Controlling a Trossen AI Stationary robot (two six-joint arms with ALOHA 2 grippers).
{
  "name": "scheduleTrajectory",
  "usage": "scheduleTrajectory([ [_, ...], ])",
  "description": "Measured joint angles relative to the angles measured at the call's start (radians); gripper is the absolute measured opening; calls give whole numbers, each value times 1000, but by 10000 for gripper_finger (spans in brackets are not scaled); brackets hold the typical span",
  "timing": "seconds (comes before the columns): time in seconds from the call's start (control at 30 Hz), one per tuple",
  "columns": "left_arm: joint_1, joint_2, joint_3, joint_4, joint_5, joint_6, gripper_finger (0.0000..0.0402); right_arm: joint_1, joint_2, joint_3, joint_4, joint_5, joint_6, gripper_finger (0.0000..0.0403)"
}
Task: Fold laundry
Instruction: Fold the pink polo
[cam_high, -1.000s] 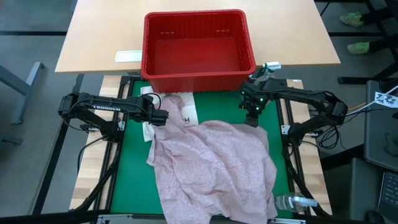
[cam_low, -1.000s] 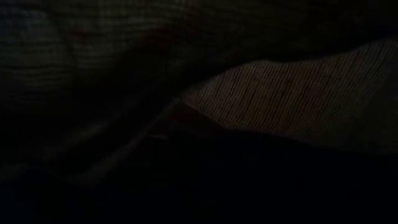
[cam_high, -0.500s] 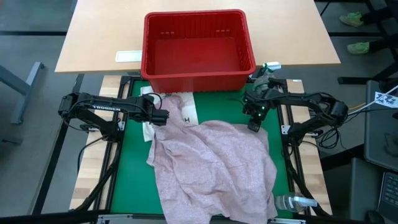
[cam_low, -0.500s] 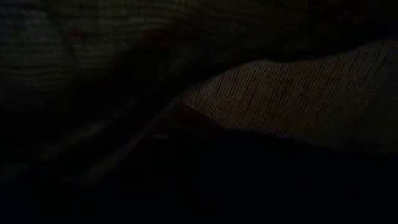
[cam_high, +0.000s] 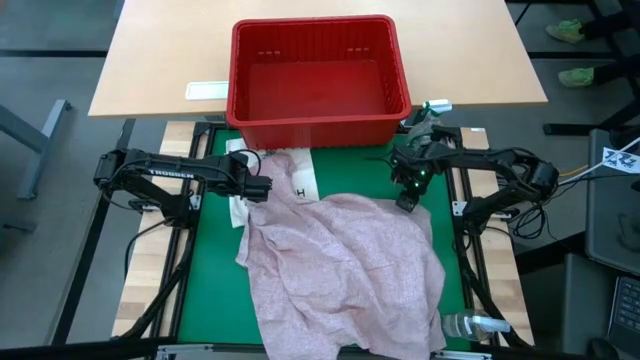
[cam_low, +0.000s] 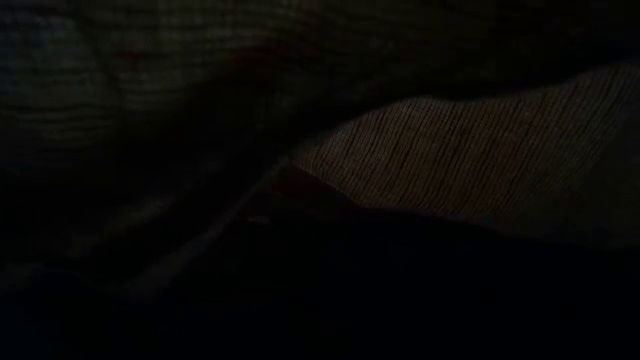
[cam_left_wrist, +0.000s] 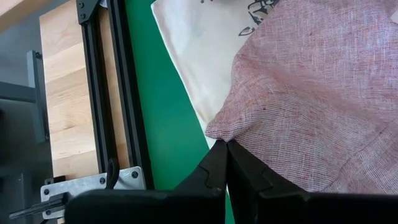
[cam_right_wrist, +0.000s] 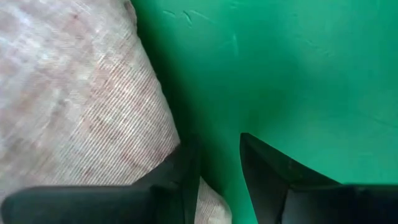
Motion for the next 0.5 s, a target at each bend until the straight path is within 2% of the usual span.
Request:
scheduleTrajectory([
  [0.33,0,0,0,2,0,0,0,0,0,129,-130,6,-8,115],
  [0.5,0,0,0,2,0,0,0,0,0,119,-155,-113,-44,115],
])
